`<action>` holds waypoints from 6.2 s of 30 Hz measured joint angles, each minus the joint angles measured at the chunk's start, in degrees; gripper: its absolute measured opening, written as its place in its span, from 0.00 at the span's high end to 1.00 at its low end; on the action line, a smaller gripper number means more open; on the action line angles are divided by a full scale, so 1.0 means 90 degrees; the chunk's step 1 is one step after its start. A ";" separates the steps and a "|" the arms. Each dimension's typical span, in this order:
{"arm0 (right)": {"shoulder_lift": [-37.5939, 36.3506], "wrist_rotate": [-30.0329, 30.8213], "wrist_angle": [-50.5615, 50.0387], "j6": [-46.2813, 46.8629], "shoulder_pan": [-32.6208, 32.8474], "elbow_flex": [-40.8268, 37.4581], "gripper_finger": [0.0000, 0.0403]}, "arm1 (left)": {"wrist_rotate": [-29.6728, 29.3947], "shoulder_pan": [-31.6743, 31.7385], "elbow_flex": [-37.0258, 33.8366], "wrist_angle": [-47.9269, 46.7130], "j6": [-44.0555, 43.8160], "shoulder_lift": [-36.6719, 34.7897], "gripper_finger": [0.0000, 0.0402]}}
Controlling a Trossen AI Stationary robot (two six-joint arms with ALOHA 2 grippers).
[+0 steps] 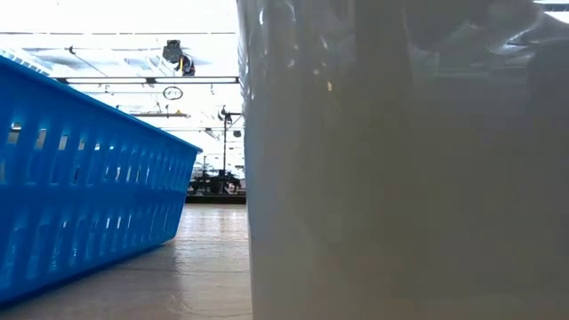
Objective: Pick & Place Office items
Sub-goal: Put the blue digital clock into the blue bin, then put the red charger adapter into the gray bin
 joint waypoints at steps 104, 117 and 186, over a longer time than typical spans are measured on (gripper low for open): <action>0.0002 0.0138 0.3648 0.0942 -0.0408 -0.2132 0.34 | 0.0852 -0.1137 -0.3296 0.4702 0.5524 0.1980 0.81; 0.0002 0.0138 0.3650 0.0822 -0.0408 -0.2132 0.34 | 0.0971 -0.1218 -0.3299 0.4898 0.5513 0.2240 0.81; 0.0002 -0.0529 0.3599 0.0655 -0.0410 -0.2132 0.34 | -0.0516 0.0804 -0.1245 0.1073 0.1989 0.0610 0.44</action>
